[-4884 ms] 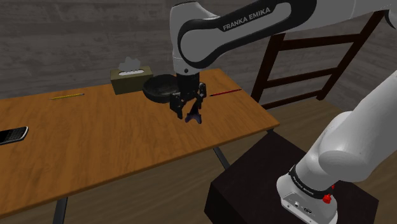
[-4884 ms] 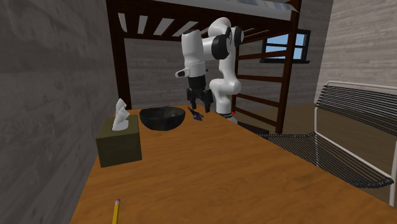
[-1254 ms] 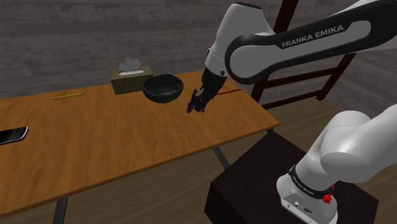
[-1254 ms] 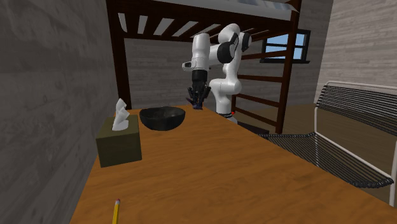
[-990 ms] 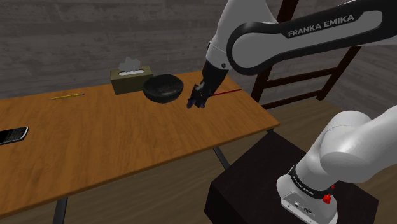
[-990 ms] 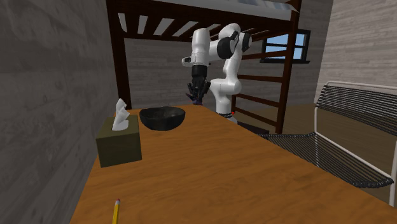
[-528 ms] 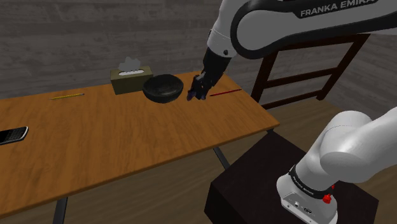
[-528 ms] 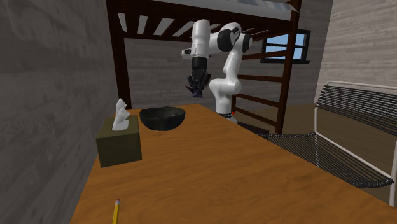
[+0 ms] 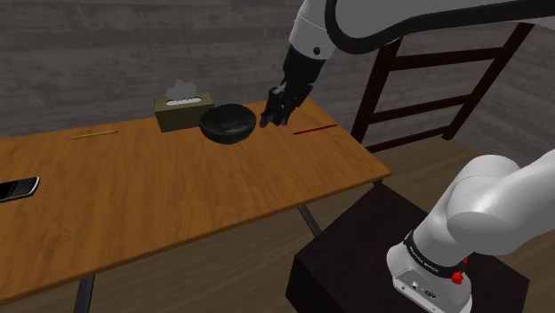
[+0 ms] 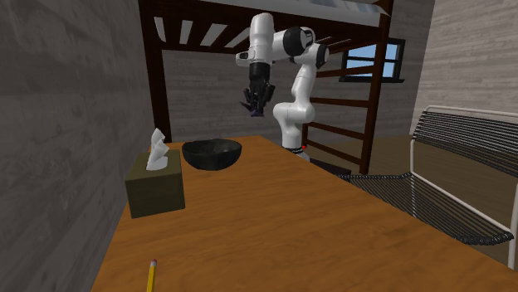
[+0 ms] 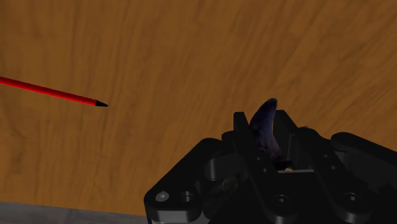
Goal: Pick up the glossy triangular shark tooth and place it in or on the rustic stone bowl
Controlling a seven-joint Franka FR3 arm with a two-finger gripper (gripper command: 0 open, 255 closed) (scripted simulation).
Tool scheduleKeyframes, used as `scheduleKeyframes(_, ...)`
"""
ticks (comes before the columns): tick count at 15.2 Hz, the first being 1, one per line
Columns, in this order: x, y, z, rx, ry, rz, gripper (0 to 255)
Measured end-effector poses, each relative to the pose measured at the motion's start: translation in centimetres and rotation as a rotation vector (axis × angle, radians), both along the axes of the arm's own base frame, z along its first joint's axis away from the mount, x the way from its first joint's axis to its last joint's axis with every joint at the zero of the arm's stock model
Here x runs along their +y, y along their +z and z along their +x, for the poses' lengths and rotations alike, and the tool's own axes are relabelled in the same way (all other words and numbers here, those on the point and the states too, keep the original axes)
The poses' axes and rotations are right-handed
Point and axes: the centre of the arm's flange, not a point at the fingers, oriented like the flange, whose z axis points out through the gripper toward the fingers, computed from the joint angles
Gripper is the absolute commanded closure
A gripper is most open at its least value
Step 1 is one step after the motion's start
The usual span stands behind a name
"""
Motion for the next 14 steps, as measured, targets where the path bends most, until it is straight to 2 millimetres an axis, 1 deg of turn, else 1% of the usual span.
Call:
scheduleKeyframes(1,0.1,0.0,0.8,0.0,0.0,0.0,255)
scheduleKeyframes(3,0.5,0.2,3.2,0.001,0.0,-0.001,255)
scheduleKeyframes(5,1.1,0.0,6.0,0.0,0.0,0.0,255)
scheduleKeyframes(7,1.8,0.1,8.3,0.001,0.0,0.0,255)
scheduleKeyframes(11,2.7,-0.1,13.6,0.001,0.0,0.0,255)
scheduleKeyframes(12,2.7,0.0,15.2,0.001,0.0,0.0,255)
scheduleKeyframes(13,2.9,-0.1,16.2,0.001,0.0,0.0,255)
scheduleKeyframes(14,3.2,-0.5,16.7,0.001,-0.001,0.0,255)
